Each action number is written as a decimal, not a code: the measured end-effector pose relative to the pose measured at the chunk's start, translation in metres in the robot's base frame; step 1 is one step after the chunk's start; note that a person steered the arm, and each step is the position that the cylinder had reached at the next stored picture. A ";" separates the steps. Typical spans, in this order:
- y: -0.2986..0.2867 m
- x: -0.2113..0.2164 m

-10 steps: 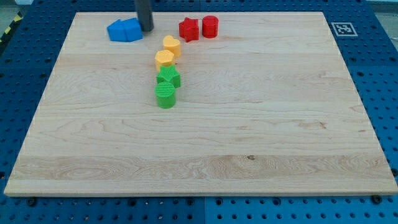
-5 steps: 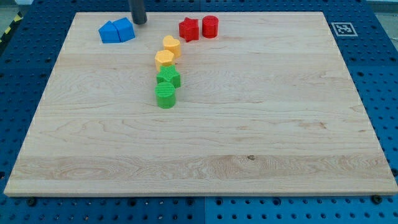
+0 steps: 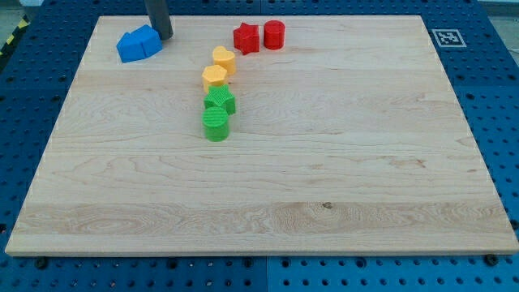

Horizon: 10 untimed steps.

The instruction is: Push the blue cube and the blue triangle to the bottom left

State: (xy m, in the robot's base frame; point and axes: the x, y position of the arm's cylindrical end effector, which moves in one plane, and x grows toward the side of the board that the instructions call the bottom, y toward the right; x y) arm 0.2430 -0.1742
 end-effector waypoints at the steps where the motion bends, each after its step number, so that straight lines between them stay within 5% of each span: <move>1: -0.011 0.000; 10: -0.076 0.046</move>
State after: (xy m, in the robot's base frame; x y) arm 0.2892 -0.2503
